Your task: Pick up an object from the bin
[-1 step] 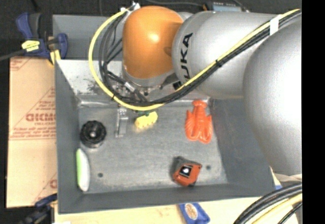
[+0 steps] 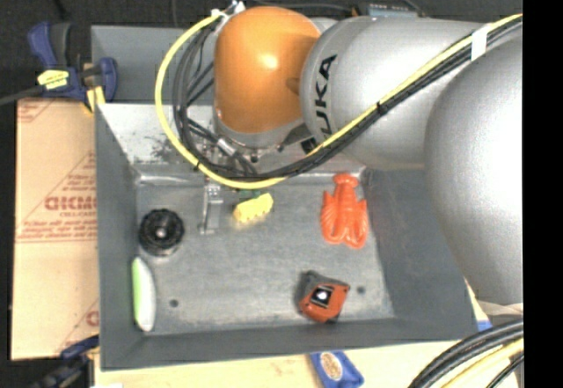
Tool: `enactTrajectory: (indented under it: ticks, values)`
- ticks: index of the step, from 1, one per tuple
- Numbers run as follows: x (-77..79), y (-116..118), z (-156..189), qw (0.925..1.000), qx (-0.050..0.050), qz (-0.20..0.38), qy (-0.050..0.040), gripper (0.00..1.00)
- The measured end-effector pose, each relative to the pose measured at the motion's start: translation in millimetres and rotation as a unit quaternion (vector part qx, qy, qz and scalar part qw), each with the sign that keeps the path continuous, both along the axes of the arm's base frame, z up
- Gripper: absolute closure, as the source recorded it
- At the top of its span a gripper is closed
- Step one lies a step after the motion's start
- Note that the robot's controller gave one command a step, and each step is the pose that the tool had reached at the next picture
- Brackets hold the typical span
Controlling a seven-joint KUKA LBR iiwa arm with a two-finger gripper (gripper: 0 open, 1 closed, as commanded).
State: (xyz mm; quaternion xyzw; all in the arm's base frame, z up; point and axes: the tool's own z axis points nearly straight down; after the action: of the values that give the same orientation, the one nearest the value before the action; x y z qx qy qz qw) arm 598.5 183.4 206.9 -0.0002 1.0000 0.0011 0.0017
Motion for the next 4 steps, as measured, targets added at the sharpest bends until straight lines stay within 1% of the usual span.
enactTrajectory:
  ticks: [1,2,3,4]
  values:
    - [1.4,30.4,-75.9,1.0,0.001,0.005,-0.0021,0.0]
    - [-4.0,41.8,-87.8,1.0,-0.001,0.007,0.0024,0.0]
    - [1.8,54.8,-55.8,0.999,0.0,-0.044,-0.0004,0.0]
    - [-7.5,48.7,-141.4,0.9963,-0.002,-0.086,0.0043,0.0]
